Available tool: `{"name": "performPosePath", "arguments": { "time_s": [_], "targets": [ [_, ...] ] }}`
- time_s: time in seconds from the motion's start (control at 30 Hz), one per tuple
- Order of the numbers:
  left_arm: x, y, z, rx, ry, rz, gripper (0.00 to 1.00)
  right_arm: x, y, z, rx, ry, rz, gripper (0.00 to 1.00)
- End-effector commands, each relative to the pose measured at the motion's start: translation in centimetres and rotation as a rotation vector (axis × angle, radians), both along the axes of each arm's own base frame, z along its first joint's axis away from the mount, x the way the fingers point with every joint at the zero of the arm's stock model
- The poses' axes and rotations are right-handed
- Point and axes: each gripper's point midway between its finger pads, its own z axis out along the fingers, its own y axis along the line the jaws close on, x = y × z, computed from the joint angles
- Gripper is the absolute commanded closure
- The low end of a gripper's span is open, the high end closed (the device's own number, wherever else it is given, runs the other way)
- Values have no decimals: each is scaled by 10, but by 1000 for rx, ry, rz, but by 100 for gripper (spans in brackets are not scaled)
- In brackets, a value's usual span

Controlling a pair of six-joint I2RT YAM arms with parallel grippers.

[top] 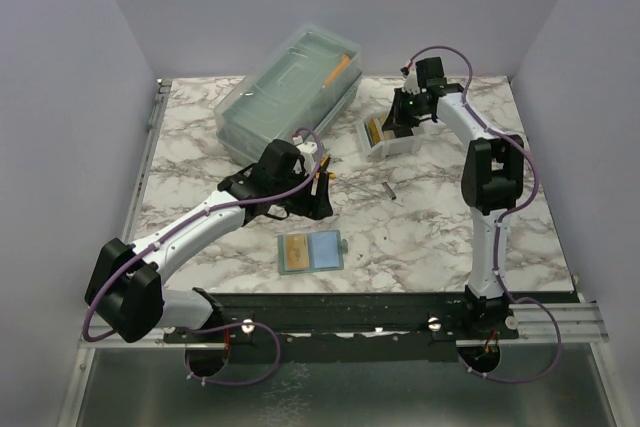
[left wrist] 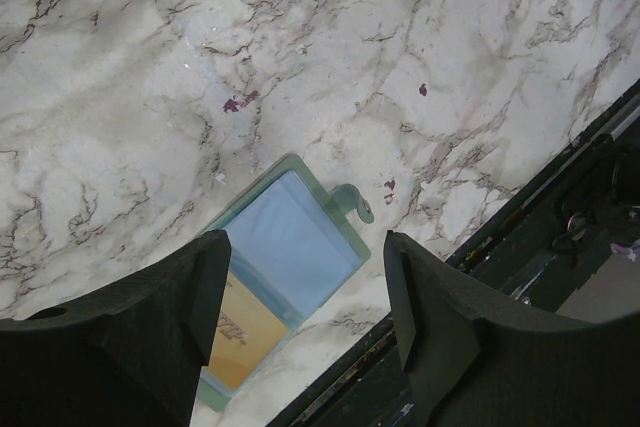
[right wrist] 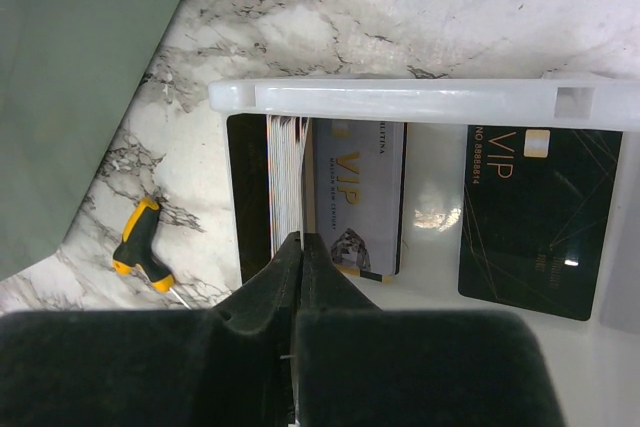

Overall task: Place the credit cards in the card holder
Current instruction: Pick up the credit card from the storage box.

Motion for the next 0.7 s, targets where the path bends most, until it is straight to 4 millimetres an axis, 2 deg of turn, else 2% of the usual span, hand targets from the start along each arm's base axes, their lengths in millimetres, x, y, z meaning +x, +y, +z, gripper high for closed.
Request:
{"name": "performPosePath", "arguments": {
  "time_s": [0.0, 0.13, 0.43, 0.57, 0.67],
  "targets": [
    [1, -4, 11, -33, -9, -11, 31, 3, 3, 15, 20, -26, 9, 100],
    [1, -4, 10, -31, -7, -10, 31, 3, -5, 27, -18, -55, -15, 100],
    [5, -2, 13, -47, 10, 25, 30, 13, -45, 59, -208, -163, -149, 100],
    [6, 0, 20, -80, 24, 55, 31, 11, -46, 87, -197, -213, -156, 100],
    [7, 4, 38, -125, 8, 85, 30, -5, -29, 108, -125, -206, -122, 100]
  ]
}}
